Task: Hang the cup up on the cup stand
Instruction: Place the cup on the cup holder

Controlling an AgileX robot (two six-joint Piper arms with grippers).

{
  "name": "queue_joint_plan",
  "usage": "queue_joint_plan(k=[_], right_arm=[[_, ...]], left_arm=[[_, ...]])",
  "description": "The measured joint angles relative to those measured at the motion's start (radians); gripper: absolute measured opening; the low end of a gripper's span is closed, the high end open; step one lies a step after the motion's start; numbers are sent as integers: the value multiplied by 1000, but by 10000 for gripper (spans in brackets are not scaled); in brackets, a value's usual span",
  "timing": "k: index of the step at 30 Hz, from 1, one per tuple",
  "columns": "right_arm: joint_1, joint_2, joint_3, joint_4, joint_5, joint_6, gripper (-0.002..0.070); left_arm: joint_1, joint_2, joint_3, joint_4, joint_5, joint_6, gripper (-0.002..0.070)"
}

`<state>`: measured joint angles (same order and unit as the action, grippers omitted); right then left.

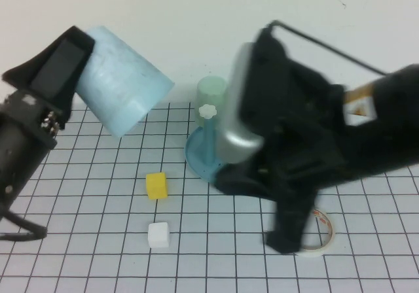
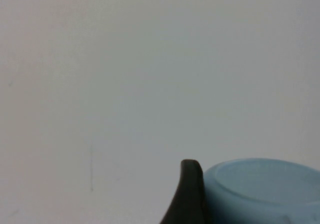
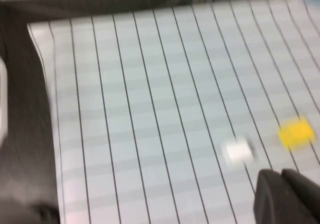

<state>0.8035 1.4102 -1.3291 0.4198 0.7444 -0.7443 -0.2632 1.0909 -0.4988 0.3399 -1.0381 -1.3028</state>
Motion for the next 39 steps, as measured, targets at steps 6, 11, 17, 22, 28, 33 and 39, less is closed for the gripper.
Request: queue_joint_plan(k=[6, 11, 17, 22, 28, 33, 39], right_arm=[[0, -137, 0, -288, 221, 242, 7], [0, -261, 45, -485, 341, 410, 7], [0, -482, 220, -562, 344, 568, 7], [0, -687, 408, -555, 254, 679, 7], [0, -896, 602, -538, 169, 763, 6], [0, -997, 679, -532, 142, 807, 6], [0, -1016, 696, -531, 140, 811, 6]], left_arm=[[0, 0, -91, 101, 138, 268, 524], [0, 0, -127, 121, 176, 473, 524], [0, 0, -132, 121, 175, 668, 524], [0, 5, -132, 121, 165, 757, 524], [0, 89, -137, 121, 64, 776, 524], [0, 212, -173, 121, -14, 777, 524], [0, 379, -266, 121, -69, 775, 524]])
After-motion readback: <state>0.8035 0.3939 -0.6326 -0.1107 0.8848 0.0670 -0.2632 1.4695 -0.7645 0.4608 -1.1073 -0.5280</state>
